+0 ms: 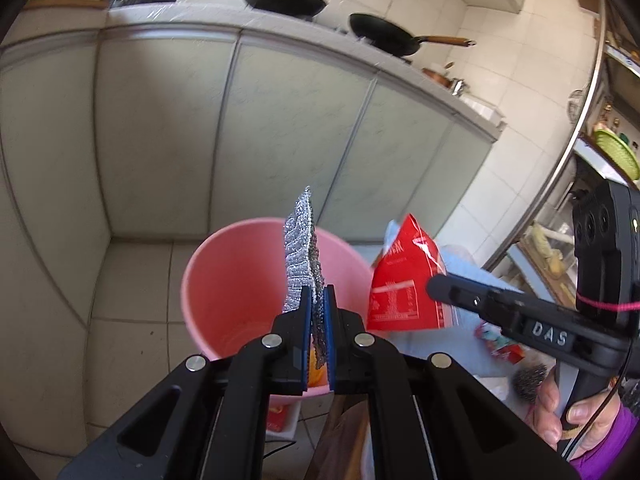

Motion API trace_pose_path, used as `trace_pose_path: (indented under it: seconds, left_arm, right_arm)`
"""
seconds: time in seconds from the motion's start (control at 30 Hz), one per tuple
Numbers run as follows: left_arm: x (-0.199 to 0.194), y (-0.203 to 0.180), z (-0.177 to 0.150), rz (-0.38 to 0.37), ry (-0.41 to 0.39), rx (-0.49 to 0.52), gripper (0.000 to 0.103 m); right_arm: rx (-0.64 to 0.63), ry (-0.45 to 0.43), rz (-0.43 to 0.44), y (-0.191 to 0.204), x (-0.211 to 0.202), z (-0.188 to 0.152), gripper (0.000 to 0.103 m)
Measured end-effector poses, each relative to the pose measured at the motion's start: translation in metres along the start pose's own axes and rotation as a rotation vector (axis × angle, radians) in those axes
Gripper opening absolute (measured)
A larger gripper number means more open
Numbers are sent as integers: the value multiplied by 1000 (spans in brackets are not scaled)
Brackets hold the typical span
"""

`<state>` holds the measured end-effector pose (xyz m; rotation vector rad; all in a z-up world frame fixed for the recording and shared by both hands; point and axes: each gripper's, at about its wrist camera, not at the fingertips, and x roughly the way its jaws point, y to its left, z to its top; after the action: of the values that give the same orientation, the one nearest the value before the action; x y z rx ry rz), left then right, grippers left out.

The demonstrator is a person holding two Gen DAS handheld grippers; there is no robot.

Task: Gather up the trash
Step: 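Carry the pad and bag over the pink bucket and open both tools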

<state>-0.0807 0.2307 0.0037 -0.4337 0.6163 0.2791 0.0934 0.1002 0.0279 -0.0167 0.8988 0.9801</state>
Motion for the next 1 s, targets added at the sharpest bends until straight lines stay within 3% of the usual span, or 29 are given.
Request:
trace_pose_path:
  seconds: [0.37, 0.47, 0.57, 0.67, 0.8, 1.0]
  left_arm:
    - [26, 30, -22, 62, 110, -29, 6]
    - [32, 31, -22, 89, 127, -31, 8]
    - [35, 28, -20, 102, 132, -45, 14]
    - [34, 25, -19, 106, 127, -48, 18]
    - [31, 27, -18, 96, 122, -65, 27]
    - [30, 19, -18, 64, 137, -81, 27]
  right_arm:
    - [57, 124, 8, 0, 60, -8, 6]
    - [73, 151, 2, -3, 68, -11, 13]
    - [84, 153, 6, -5, 69, -13, 27]
    - [89, 150, 10, -5, 68, -13, 32]
    - [87, 137, 8, -5, 62, -15, 33]
    - [79, 118, -4, -8, 42, -24, 33]
